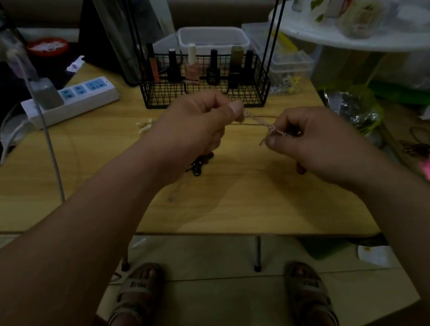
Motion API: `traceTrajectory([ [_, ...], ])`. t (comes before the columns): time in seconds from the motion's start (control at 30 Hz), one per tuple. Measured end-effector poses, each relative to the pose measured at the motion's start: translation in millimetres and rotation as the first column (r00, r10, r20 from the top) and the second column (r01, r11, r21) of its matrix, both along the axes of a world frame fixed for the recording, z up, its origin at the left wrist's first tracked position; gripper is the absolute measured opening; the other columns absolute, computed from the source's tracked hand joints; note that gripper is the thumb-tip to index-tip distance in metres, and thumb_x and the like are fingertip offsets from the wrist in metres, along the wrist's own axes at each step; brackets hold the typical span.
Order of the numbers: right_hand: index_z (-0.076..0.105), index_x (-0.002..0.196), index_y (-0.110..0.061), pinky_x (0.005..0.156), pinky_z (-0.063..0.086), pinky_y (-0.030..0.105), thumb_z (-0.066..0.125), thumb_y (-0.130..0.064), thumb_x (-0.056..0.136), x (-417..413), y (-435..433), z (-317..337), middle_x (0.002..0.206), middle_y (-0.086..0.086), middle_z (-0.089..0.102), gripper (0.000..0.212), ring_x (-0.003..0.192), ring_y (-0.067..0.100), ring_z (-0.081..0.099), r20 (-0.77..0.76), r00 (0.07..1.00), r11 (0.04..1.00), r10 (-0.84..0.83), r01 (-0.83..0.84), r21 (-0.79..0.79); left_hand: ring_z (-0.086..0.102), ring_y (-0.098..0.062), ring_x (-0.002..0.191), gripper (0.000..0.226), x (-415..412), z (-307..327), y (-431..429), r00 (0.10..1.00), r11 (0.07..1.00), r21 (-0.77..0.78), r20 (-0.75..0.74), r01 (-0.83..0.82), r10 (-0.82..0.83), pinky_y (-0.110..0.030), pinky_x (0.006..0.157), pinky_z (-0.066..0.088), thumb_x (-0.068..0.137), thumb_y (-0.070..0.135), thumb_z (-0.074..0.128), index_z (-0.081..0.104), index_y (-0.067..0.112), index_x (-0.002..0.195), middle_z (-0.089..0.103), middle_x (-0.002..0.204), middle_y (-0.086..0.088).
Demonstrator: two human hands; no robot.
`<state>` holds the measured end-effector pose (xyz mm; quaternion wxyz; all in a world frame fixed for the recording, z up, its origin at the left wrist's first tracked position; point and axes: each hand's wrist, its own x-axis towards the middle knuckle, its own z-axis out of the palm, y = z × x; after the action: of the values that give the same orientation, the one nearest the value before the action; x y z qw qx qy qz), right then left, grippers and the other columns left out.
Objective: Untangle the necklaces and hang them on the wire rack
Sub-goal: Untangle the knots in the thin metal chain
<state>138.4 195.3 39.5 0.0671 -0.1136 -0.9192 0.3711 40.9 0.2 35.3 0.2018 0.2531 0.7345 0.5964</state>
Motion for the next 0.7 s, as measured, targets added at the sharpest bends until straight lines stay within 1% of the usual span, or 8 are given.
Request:
traceTrajectory([
  [0.07, 0.072, 0.090, -0.026, 0.063, 0.052, 0.030, 0.073, -0.032, 0.094, 1, 2, 1, 0.087, -0.007, 0.068, 0.007, 0.075, 0.008, 0.063, 0.022, 1.000, 0.995, 0.000, -0.002, 0.097, 0.032, -0.011, 0.054, 0.026, 0, 2, 0, 1.000, 1.000, -0.030, 0.009, 0.001, -0.001, -0.023, 0.049, 0.032, 0.104, 0.031, 0.062, 0.064, 0.014, 0.085, 0.040, 0.062, 0.002],
  [0.1, 0.073, 0.091, -0.026, 0.062, 0.051, 0.027, 0.072, -0.034, 0.094, 2, 2, 2, 0.087, -0.006, 0.068, 0.009, 0.075, 0.008, 0.063, 0.045, 0.999, 0.998, 0.020, -0.023, 0.059, 0.031, -0.011, 0.054, 0.028, 0, 2, -1, 1.000, 1.000, -0.026, 0.024, -0.007, 0.008, -0.023, 0.048, 0.030, 0.104, 0.031, 0.062, 0.059, 0.016, 0.080, 0.039, 0.063, 0.002],
  [0.23, 0.077, 0.089, -0.026, 0.063, 0.047, 0.025, 0.066, -0.036, 0.096, 7, 9, 7, 0.077, -0.011, 0.068, 0.017, 0.064, 0.001, 0.058, 0.045, 0.994, 0.961, 0.096, -0.081, -0.266, 0.026, -0.013, 0.051, 0.039, -3, 5, -2, 0.992, 0.995, 0.063, 0.107, -0.080, 0.073, -0.027, 0.047, 0.024, 0.104, 0.024, 0.059, 0.046, 0.023, 0.067, 0.033, 0.059, 0.005],
  [0.3, 0.079, 0.090, -0.025, 0.066, 0.046, 0.029, 0.063, -0.032, 0.098, 9, 13, 9, 0.074, -0.010, 0.063, 0.019, 0.064, 0.005, 0.053, 0.023, 0.994, 0.913, 0.111, -0.093, -0.396, 0.024, -0.014, 0.051, 0.042, -2, 6, -2, 0.987, 0.991, 0.106, 0.144, -0.083, 0.068, -0.032, 0.050, 0.018, 0.104, 0.020, 0.057, 0.043, 0.025, 0.065, 0.032, 0.057, 0.005],
  [0.4, 0.079, 0.097, -0.018, 0.063, 0.044, 0.027, 0.062, -0.024, 0.098, 11, 15, 9, 0.076, -0.005, 0.062, 0.018, 0.064, 0.008, 0.049, 0.005, 0.994, 0.872, 0.107, -0.091, -0.481, 0.026, -0.015, 0.052, 0.043, 0, 6, -1, 0.986, 0.993, 0.111, 0.167, -0.033, 0.014, -0.036, 0.054, 0.017, 0.103, 0.016, 0.056, 0.046, 0.024, 0.062, 0.034, 0.057, 0.002],
  [0.47, 0.078, 0.096, -0.016, 0.063, 0.043, 0.028, 0.067, -0.026, 0.091, 12, 15, 10, 0.078, -0.004, 0.064, 0.016, 0.063, 0.008, 0.049, -0.008, 0.995, 0.868, 0.103, -0.094, -0.487, 0.037, -0.014, 0.051, 0.032, 3, 6, -1, 0.992, 0.999, 0.037, 0.124, 0.019, -0.023, -0.029, 0.049, 0.028, 0.101, 0.016, 0.057, 0.053, 0.018, 0.069, 0.045, 0.059, -0.002],
  [0.57, 0.077, 0.094, -0.018, 0.060, 0.041, 0.025, 0.070, -0.034, 0.079, 13, 12, 14, 0.081, -0.004, 0.070, 0.024, 0.061, 0.005, 0.050, -0.037, 0.992, 0.872, 0.118, -0.121, -0.474, 0.049, -0.013, 0.054, 0.008, 11, 5, -1, 0.994, 0.989, -0.103, 0.029, 0.105, -0.102, -0.027, 0.047, 0.037, 0.098, 0.024, 0.065, 0.066, 0.017, 0.103, 0.062, 0.068, -0.002],
  [0.7, 0.075, 0.096, -0.010, 0.053, 0.042, 0.016, 0.074, -0.024, 0.082, 13, 9, 14, 0.077, -0.004, 0.071, 0.019, 0.059, -0.003, 0.056, -0.079, 0.986, 0.882, 0.144, -0.164, -0.441, 0.054, -0.009, 0.057, 0.034, 18, 5, 3, 0.978, 0.967, -0.155, -0.018, 0.202, -0.207, -0.025, 0.051, 0.044, 0.097, 0.027, 0.070, 0.062, 0.034, 0.129, 0.074, 0.091, -0.001],
])
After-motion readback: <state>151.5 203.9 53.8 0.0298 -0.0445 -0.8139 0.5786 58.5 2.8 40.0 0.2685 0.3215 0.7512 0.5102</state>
